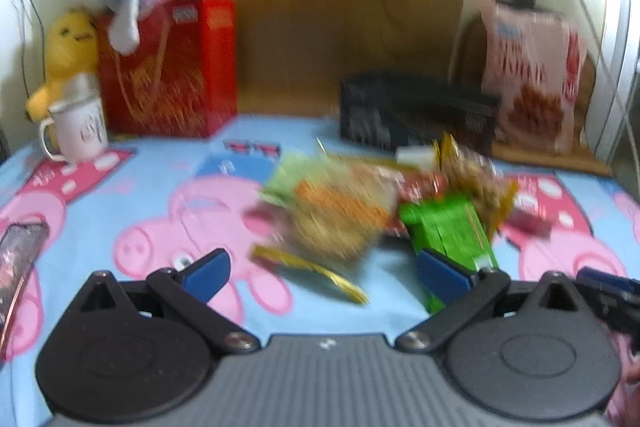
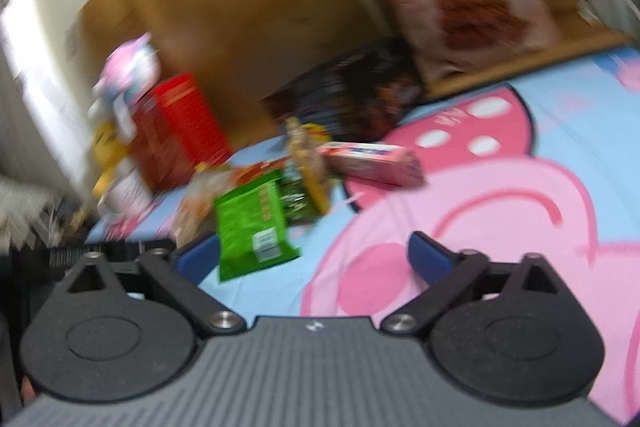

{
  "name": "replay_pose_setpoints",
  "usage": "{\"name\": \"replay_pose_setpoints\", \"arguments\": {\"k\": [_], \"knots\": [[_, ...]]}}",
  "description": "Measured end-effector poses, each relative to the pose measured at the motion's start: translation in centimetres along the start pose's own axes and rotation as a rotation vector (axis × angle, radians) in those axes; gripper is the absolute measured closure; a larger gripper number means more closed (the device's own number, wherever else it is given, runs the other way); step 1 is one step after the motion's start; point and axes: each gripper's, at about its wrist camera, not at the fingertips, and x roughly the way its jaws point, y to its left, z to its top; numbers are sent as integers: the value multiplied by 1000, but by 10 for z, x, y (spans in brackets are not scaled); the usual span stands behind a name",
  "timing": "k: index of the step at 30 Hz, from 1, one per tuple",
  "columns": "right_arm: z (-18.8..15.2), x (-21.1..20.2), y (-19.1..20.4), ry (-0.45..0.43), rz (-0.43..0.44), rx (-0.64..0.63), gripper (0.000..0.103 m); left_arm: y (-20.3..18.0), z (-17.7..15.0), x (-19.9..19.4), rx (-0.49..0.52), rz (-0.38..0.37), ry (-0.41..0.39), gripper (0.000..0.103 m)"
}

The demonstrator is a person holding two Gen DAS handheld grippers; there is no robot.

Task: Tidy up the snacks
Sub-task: 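Grasp the green snack packet with the left tool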

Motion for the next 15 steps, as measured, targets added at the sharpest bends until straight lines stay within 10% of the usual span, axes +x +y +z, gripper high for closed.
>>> {"name": "replay_pose_setpoints", "arguments": {"k": [7,13,15], "knots": [[23,23,16,177,165,-291,41,-3,20,21,-44,-316,121,17],[26,58,28,247,191,-444,42,-31,26,59,14,-345,173,29],[23,70,30,264,192,-456,49,-36,23,66,32,-356,221,54]]}}
